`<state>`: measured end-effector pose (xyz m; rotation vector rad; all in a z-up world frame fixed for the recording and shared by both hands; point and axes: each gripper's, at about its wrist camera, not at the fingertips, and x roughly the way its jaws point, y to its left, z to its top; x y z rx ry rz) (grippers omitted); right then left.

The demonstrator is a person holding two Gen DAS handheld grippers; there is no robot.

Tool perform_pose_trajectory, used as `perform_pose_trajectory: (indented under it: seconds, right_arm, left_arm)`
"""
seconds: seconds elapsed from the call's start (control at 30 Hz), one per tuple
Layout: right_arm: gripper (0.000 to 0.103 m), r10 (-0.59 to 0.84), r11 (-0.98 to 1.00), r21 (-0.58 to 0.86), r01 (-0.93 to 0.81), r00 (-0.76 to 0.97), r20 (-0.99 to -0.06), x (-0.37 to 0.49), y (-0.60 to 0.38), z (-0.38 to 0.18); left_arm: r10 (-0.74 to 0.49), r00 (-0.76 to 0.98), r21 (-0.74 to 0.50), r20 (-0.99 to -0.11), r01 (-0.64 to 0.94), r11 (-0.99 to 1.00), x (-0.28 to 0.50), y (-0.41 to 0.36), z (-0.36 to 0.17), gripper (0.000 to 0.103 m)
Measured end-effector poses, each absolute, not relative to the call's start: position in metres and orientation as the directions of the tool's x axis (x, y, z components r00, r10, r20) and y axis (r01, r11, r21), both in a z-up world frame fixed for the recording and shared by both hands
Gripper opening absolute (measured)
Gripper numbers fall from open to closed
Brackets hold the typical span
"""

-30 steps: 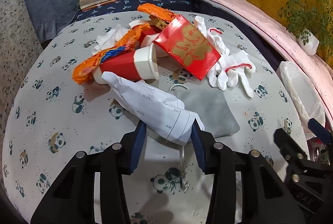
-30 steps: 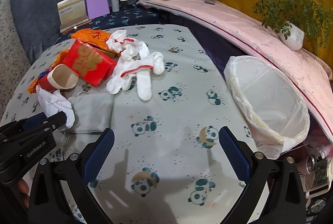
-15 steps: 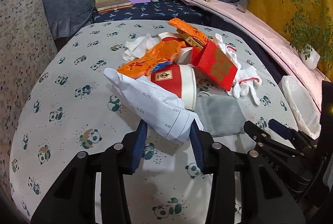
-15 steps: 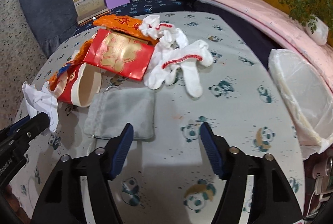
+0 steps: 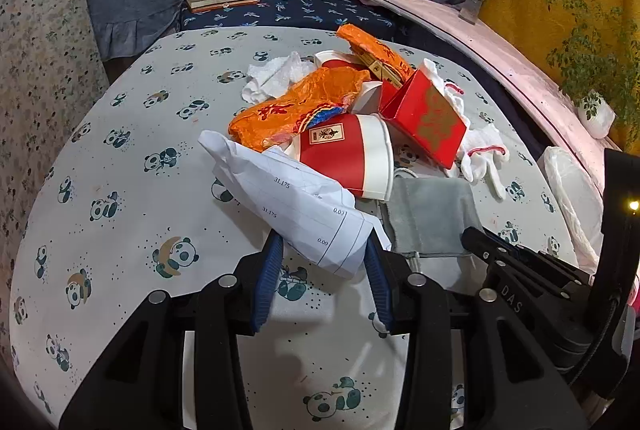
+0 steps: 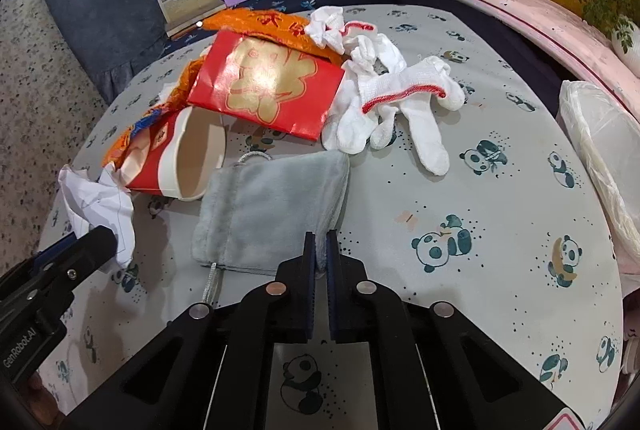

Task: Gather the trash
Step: 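Grasp the grey cloth pouch with the right gripper while the left gripper holds the paper, then carry the paper and pouch in both grippers over the white trash bin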

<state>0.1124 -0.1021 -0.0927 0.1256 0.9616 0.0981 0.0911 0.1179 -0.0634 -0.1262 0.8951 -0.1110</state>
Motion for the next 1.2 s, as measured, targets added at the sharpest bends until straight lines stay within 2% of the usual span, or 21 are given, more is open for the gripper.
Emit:
perform_pose_trajectory:
  seconds: [0.6, 0.97, 1.2]
  right_arm:
    - [0.004, 0.088, 0.986, 0.164, 0.030, 0.742, -0.665, 0.049, -0.163, -0.002]
    - [0.004, -0.030, 0.975, 0.160, 0.155, 0.803, -0.596, 0.027, -0.254, 0.031]
    - [0.004, -0.121, 0.951, 0.164, 0.262, 0.802, -0.585, 0.020, -0.321, 0.033]
  left_arm:
    - [-0.230, 0.675, -0.148, -0.701, 0.178, 0.973, 0.052, 0.057, -0.012, 0.039]
    - [-0.349, 0.651, -0.118, -0.674, 0.371, 0.921, 0.047, -0.038, 0.014, 0.040]
    - [-0.434, 0.603, -0.108, -0.669, 0.500, 0.860, 0.055, -0.112, 0.020, 0.040]
